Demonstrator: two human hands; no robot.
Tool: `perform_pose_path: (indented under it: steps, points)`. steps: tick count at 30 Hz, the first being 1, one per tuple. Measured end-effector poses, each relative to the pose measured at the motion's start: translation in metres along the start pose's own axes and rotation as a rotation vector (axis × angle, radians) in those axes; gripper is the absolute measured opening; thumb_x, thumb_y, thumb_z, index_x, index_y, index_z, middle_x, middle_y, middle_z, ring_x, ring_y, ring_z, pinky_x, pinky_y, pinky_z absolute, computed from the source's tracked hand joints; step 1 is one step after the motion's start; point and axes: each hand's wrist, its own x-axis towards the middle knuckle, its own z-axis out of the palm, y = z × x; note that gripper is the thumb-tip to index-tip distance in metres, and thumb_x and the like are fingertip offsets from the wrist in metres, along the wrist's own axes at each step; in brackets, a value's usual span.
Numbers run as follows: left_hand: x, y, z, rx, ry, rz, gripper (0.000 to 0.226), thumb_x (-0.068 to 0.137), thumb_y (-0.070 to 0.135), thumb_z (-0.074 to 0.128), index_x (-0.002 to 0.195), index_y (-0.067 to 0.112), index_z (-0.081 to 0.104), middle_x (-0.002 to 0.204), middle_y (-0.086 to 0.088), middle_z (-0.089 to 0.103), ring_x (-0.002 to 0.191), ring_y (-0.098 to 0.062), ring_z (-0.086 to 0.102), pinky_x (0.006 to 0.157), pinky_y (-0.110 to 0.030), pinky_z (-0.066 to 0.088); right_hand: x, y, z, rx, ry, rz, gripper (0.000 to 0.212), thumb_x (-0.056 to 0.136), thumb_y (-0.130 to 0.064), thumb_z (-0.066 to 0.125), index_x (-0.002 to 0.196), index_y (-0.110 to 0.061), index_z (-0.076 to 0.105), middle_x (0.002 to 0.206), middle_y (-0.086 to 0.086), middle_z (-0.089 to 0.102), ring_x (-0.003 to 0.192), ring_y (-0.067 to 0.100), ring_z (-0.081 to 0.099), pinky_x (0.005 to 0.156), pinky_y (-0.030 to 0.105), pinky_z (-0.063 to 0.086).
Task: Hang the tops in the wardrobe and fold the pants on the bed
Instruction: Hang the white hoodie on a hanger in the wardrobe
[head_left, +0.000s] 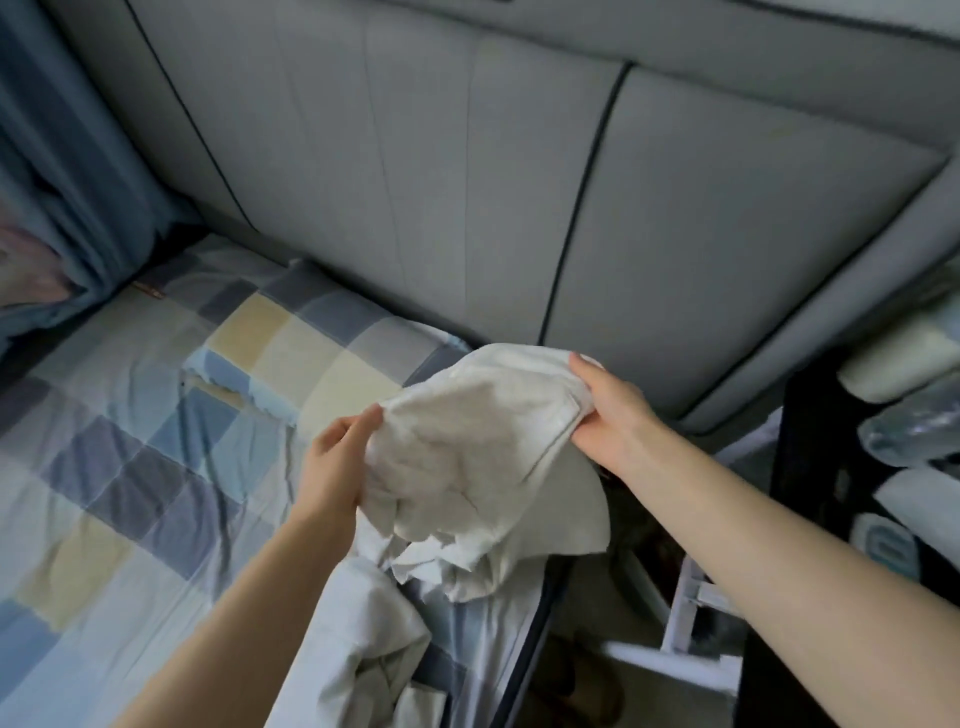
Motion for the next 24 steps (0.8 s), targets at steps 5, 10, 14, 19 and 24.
perform_pose_path:
  steps: [5,10,14,19,24]
  points:
    - [-0.093,0.045,-0.037,0.045,-0.151,0.058,0.068,0.053,0.059,0.085,0.104,0.017,0.069,0.102,-0.009,0.072,0.095,-0.028,0.07,0.087,-0.051,0.055,-0.106,-0.039,0.01,-0.091,-0.172,-0.045,0.017,0.095,-0.012,0.056,0.106,0.001,0.059,0.094,0.017,0.07,0.077,0.024,0.071,0.07,0.035,0.058]
    - [-0.164,0.032,-0.058,0.07,-0.202,-0.111,0.066,0.069,0.074,0.06,0.094,0.014,0.069,0.079,0.001,0.074,0.069,-0.017,0.071,0.065,-0.038,0.057,-0.204,-0.055,-0.003,-0.078,-0.374,-0.058,0.016,0.097,-0.015,0.054,0.103,-0.003,0.062,0.089,0.011,0.074,0.076,0.02,0.07,0.069,0.031,0.058]
    - [-0.228,0.019,-0.063,0.024,-0.19,-0.29,0.066,0.087,0.071,0.044,0.108,0.01,0.06,0.078,-0.01,0.074,0.06,-0.03,0.07,0.056,-0.037,0.056,-0.289,-0.056,-0.029,-0.135,-0.565,-0.059,0.02,0.095,-0.018,0.057,0.107,-0.004,0.065,0.096,0.014,0.07,0.079,0.021,0.068,0.072,0.031,0.057]
    - [-0.306,0.027,-0.049,-0.124,-0.327,-0.297,0.06,0.092,0.059,0.05,0.113,0.003,0.057,0.103,-0.023,0.069,0.09,-0.031,0.07,0.078,-0.045,0.057,-0.385,-0.021,-0.087,-0.352,-0.843,-0.089,0.016,0.095,-0.018,0.056,0.103,-0.011,0.068,0.092,0.008,0.068,0.08,0.016,0.065,0.074,0.028,0.055]
    - [-0.371,0.029,-0.041,-0.007,-0.279,-0.176,0.018,0.103,0.01,0.038,0.106,0.004,0.055,0.077,-0.01,0.072,0.069,-0.021,0.07,0.059,-0.029,0.057,-0.454,0.013,-0.154,-0.57,-0.943,-0.146,0.017,0.098,-0.016,0.052,0.108,-0.012,0.065,0.101,0.004,0.065,0.095,0.015,0.061,0.087,0.028,0.051]
